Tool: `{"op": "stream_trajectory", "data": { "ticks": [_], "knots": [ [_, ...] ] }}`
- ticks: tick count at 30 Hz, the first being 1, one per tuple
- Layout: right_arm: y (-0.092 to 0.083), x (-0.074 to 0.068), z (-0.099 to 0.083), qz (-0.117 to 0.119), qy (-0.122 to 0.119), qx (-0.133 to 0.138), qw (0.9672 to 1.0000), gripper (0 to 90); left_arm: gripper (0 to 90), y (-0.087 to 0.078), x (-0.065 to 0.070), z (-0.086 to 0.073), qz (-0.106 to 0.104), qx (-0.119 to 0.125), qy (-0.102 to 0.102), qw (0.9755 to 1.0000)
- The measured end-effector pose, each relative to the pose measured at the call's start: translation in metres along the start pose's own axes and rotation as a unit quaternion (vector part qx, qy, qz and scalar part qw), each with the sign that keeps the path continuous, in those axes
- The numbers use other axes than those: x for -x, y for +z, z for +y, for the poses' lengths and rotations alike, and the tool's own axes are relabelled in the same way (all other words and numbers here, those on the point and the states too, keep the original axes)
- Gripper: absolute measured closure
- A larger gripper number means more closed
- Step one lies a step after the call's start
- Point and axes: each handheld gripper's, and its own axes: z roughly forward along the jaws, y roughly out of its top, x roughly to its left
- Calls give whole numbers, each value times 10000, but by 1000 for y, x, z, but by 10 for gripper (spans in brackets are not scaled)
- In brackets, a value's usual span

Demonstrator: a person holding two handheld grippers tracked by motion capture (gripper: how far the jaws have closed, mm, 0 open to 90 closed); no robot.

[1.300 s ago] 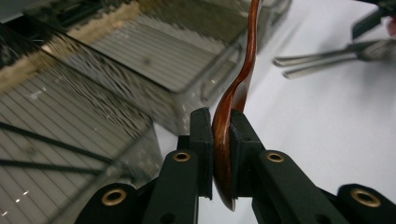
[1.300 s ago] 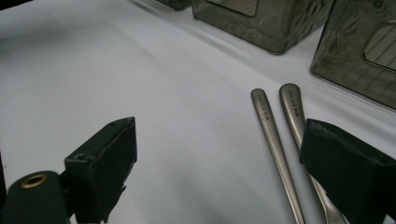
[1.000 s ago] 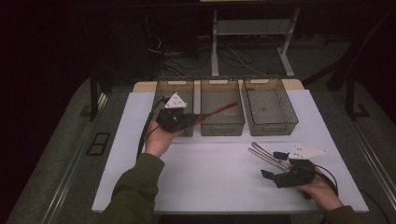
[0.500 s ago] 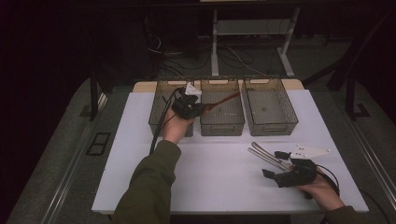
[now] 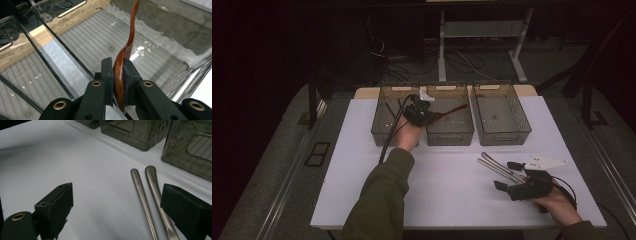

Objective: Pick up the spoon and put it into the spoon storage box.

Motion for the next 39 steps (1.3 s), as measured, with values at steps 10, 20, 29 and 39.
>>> {"op": "stream_trajectory", "data": {
  "ticks": [10,20,29,39],
  "knots": [
    [0,0,0,0,-9,-12,10000,105,699,-1,1,1,-106,116,-28,9999],
    [0,0,0,0,7,-20,10000,105,573,-20,0,0,-542,473,-4,9974],
    [2,-1,0,1,-2,-39,10000,106,459,-43,4,-13,-987,783,43,9920],
    [2,0,0,-3,1,-55,10000,105,385,-64,18,-45,-1341,963,88,9862]
  ]
}}
